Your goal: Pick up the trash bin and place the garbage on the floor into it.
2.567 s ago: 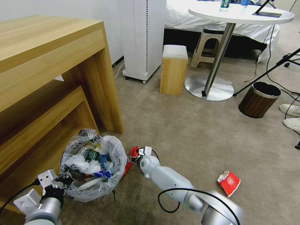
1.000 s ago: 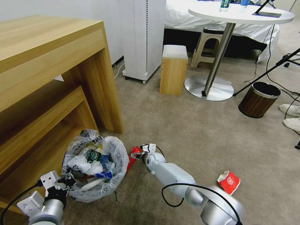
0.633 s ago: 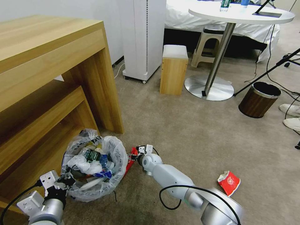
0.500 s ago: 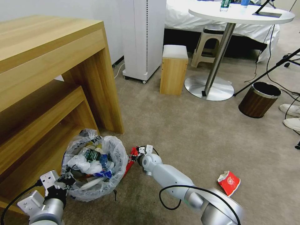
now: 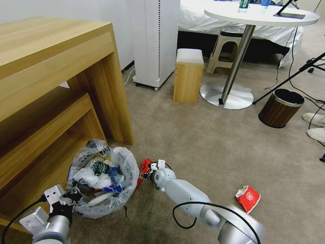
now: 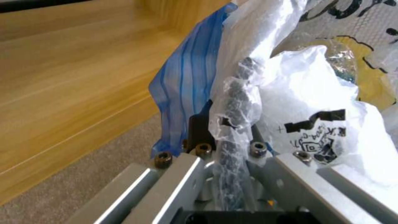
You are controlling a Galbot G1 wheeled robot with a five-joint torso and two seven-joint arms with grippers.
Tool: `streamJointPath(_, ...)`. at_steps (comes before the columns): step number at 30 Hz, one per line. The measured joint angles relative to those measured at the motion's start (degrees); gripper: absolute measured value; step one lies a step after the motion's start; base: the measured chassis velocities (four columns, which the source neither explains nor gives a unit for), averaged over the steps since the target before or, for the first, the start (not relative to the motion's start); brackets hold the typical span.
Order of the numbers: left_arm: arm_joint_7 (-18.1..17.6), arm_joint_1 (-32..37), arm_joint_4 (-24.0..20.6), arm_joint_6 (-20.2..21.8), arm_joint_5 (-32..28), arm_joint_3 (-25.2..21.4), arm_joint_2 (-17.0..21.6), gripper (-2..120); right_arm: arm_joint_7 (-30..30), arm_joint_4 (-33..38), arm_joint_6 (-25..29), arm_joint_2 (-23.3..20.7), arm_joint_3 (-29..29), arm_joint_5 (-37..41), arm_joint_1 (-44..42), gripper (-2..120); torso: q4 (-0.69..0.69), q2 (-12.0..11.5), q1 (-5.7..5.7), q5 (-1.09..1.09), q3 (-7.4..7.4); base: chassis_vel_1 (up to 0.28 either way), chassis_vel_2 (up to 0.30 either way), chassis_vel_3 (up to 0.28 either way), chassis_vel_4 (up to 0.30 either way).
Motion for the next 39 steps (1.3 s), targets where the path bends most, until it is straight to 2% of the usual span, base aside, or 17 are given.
streamJointPath(5, 0.4, 0.1, 0.1, -0.4, 0.6, 0.2, -0.2, 0, -0.1, -0.7, 1.1, 0.0, -0.2, -1.2, 0.1, 96, -0.01, 0.0, 0.00, 0.00, 0.00, 0.000, 0.000, 0.000, 0.000)
streamJointPath(8, 0.5, 0.2, 0.1, -0.7, 0.7, 0.2, -0.2, 0, -0.2, -0.9, 1.9, 0.0, -0.5, -2.4, 0.1, 83, 0.00, 0.0, 0.00, 0.00, 0.00, 0.000, 0.000, 0.000, 0.000)
streamJointPath(10, 0.5, 0.2, 0.1, -0.7, 0.7, 0.2, -0.2, 0, -0.3, -0.9, 2.0, 0.0, -0.6, -2.7, 0.1, 80, 0.00, 0.0, 0.00, 0.00, 0.00, 0.000, 0.000, 0.000, 0.000)
streamJointPath(12, 0.6, 0.4, 0.1, -0.9, 0.8, 0.2, -0.2, 0, -0.3, -0.8, 2.4, 0.0, -0.9, -3.6, 0.1, 66, 0.00, 0.0, 0.00, 0.00, 0.00, 0.000, 0.000, 0.000, 0.000)
streamJointPath(14, 0.6, 0.5, 0.1, -1.0, 0.9, 0.2, -0.2, 0, -0.3, -0.8, 2.5, 0.0, -1.0, -3.8, 0.1, 65, 0.00, 0.0, 0.00, 0.00, 0.00, 0.000, 0.000, 0.000, 0.000)
streamJointPath(16, 0.9, 0.7, 0.1, -1.4, 1.1, 0.2, -0.3, 0, -0.5, -0.9, 3.1, 0.0, -1.4, -4.6, 0.1, 54, 0.00, 0.0, 0.00, 0.00, 0.00, 0.000, 0.000, 0.000, 0.000)
streamJointPath(17, 0.9, 0.7, 0.1, -1.4, 1.1, 0.2, -0.3, 0, -0.5, -0.9, 3.1, 0.0, -1.4, -4.6, 0.1, 54, 0.00, 0.0, 0.00, 0.00, 0.00, 0.000, 0.000, 0.000, 0.000)
streamJointPath(20, 1.2, 0.8, 0.1, -1.7, 1.4, 0.3, -0.5, 0, -1.1, -1.1, 4.1, 0.0, -2.0, -5.9, -0.2, 39, 0.00, 0.0, 0.00, 0.00, 0.00, 0.000, 0.000, 0.000, 0.000)
streamJointPath(22, 1.2, 0.8, 0.1, -1.8, 1.4, 0.3, -0.5, 0, -1.2, -1.1, 4.3, 0.0, -2.1, -6.1, -0.3, 36, 0.00, 0.0, 0.00, 0.00, 0.00, 0.000, 0.000, 0.000, 0.000)
streamJointPath(24, 1.3, 0.7, 0.1, -1.8, 1.4, 0.4, -0.5, 0, -1.4, -1.2, 4.7, 0.0, -2.3, -6.6, -0.4, 25, 0.00, 0.0, 0.00, 0.00, 0.00, 0.000, 0.000, 0.000, 0.000)
streamJointPath(26, 1.3, 0.7, 0.1, -1.9, 1.4, 0.4, -0.5, 0, -1.4, -1.3, 4.8, 0.0, -2.3, -6.7, -0.4, 23, 0.00, 0.0, 0.00, 0.00, 0.00, 0.000, 0.000, 0.000, 0.000)
streamJointPath(28, 1.4, 0.7, 0.2, -2.1, 1.4, 0.4, -0.5, 0, -1.9, -1.7, 5.3, 0.0, -2.6, -7.5, -0.4, 10, 0.00, 0.0, 0.00, 0.00, 0.00, 0.000, 0.000, 0.000, 0.000)
streamJointPath(30, 1.4, 0.7, 0.2, -2.1, 1.4, 0.4, -0.5, 0, -2.0, -1.7, 5.4, 0.0, -2.7, -7.5, -0.4, 8, 0.00, 0.0, 0.00, 0.00, 0.00, 0.000, 0.000, 0.000, 0.000)
streamJointPath(31, 1.4, 0.6, 0.3, -2.1, 1.4, 0.5, -0.5, 0, -2.1, -1.7, 5.5, 0.0, -2.8, -7.6, -0.4, 1, 0.00, 0.0, 0.00, 0.00, 0.00, 0.000, 0.000, 0.000, 0.000)
streamJointPath(39, 1.4, -0.2, 1.4, -2.4, 1.1, 0.3, -0.1, 0, -2.1, -0.8, 6.5, 0.0, -3.3, -8.2, -0.7, 0, 0.00, 0.0, 0.00, 0.00, 0.00, 0.000, 0.000, 0.000, 0.000)
